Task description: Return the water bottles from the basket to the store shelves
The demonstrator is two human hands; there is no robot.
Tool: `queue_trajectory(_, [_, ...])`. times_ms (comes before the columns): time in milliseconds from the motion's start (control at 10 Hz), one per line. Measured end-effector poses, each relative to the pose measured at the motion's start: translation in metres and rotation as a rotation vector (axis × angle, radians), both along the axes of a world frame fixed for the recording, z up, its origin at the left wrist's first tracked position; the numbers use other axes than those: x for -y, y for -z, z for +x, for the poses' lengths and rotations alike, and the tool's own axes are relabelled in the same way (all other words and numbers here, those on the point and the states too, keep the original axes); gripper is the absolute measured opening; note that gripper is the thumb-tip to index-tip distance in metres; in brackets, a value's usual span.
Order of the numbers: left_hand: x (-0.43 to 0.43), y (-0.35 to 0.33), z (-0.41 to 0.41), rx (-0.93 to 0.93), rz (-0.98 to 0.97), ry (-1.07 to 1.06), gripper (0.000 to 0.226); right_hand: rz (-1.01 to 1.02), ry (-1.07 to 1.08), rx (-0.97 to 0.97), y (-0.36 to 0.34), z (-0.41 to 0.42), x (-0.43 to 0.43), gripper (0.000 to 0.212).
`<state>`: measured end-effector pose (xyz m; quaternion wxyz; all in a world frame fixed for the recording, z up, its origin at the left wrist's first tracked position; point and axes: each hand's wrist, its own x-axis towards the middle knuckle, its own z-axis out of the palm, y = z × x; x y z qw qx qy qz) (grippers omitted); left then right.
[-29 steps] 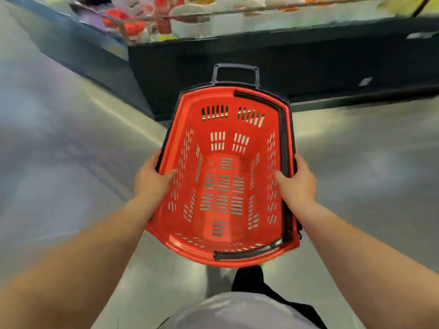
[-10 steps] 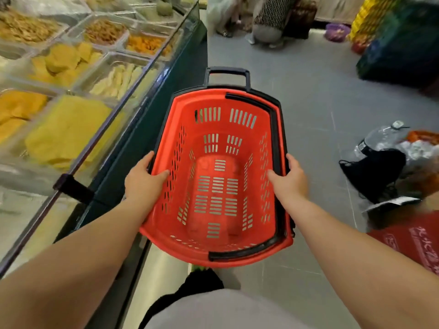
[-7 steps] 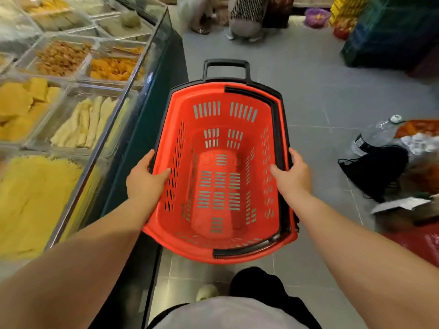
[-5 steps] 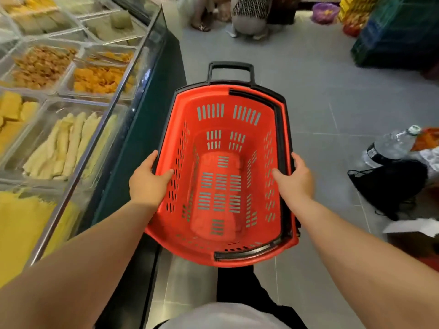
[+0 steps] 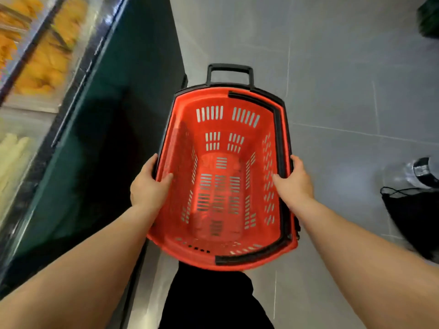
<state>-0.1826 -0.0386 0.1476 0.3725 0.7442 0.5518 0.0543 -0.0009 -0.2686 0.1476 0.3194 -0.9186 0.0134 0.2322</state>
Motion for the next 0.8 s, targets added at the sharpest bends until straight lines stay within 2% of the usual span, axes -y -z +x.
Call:
queue_trajectory(200, [-0.041, 0.131, 0.042, -0.096, -0.046, -0.002, 0.066, -0.042, 0.023, -0.09, 0.136, 0.032, -0.034, 0.071])
queue_trajectory(400, [-0.064, 0.23, 0.057, -0.115, -0.017, 0.052, 0.067, -0.075, 0.052, -0.05, 0.23, 0.038, -0.054, 0.066])
queue_trajectory(500, [-0.071, 0.25, 0.062, -0.11, -0.018, 0.072, 0.068, -0.117, 0.018, 0.012, 0.246, 0.044, -0.061, 0.068])
queue_trajectory(600, [-0.078, 0.254, 0.067, -0.142, -0.095, 0.15, 0.078, -0.069, 0.021, -0.058, 0.243, 0.054, -0.063, 0.072])
queue_trajectory(700, [-0.08, 0.237, 0.076, -0.12, -0.146, 0.204, 0.085, -0.034, -0.047, -0.121, 0.225, 0.06, -0.063, 0.077])
queue_trajectory(800, [-0.076, 0.202, 0.084, -0.101, -0.172, 0.243, 0.081, -0.099, -0.102, -0.153, 0.19, 0.059, -0.059, 0.077])
